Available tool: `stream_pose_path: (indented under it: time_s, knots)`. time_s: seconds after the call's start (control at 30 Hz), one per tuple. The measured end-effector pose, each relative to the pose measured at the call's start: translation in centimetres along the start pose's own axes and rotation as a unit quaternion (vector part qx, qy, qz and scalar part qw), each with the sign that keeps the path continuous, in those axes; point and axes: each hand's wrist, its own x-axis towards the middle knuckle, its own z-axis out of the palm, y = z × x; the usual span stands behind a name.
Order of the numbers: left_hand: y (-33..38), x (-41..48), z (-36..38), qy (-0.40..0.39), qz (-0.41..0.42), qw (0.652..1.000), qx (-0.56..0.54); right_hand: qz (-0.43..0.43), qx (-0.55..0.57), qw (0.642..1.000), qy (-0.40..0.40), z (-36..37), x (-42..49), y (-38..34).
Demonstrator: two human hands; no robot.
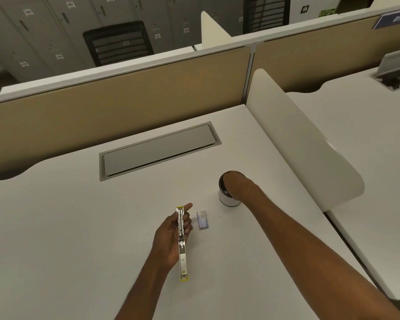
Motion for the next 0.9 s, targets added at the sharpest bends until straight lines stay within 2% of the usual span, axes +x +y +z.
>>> stream_pose_path:
  time_s: [0.2,0.27,0.33,0.4,0.47,0.53,0.57,0.6,0.7,0.8,0.9]
  knots:
    - [0.3,0.0,-0.4,-0.013,0.007,1.000,-0.007,-0.036,0.100,0.969,0.222,1.7,-0.3,1.0]
    - [0.3,0.0,-0.5,-0.019,0.010,1.000,-0.022,-0.045,0.140,0.932,0.330,2.6,-1.5,0.4]
    - [0.3,-0.2,-0.5,-0.023,0.016,0.999,-0.041,-0.097,0.258,0.877,0.394,4.2,-3.7,-1.1]
    - [0.4,-0.3,-0.4,-0.026,0.024,0.998,-0.055,-0.177,0.415,0.824,0.343,6.8,-6.4,-3.1]
    - [0.5,-0.5,-0.5,-0.030,0.037,0.997,-0.058,-0.223,0.526,0.788,0.229,9.9,-8.3,-5.3]
    - [0.7,-0.7,-0.7,-0.029,0.053,0.997,-0.051,-0.204,0.626,0.744,0.114,12.4,-9.2,-7.5]
    - [0.8,-0.7,-0.8,-0.025,0.060,0.997,-0.044,-0.185,0.650,0.732,0.086,13.5,-9.4,-8.6]
    - [0.7,-0.7,-1.1,-0.018,0.068,0.997,-0.036,-0.169,0.656,0.731,0.083,14.3,-9.6,-9.6]
    - [0.3,-0.7,-2.2,0.011,0.103,0.995,0.001,-0.125,0.606,0.773,0.143,16.4,-9.6,-12.6]
    - [-0.1,-0.5,-3.3,0.040,0.116,0.992,0.032,-0.094,0.578,0.789,0.185,17.5,-9.1,-14.3]
    - [0.2,-0.6,-3.6,0.105,0.134,0.975,0.141,-0.078,0.530,0.817,0.215,18.2,-8.9,-15.3]
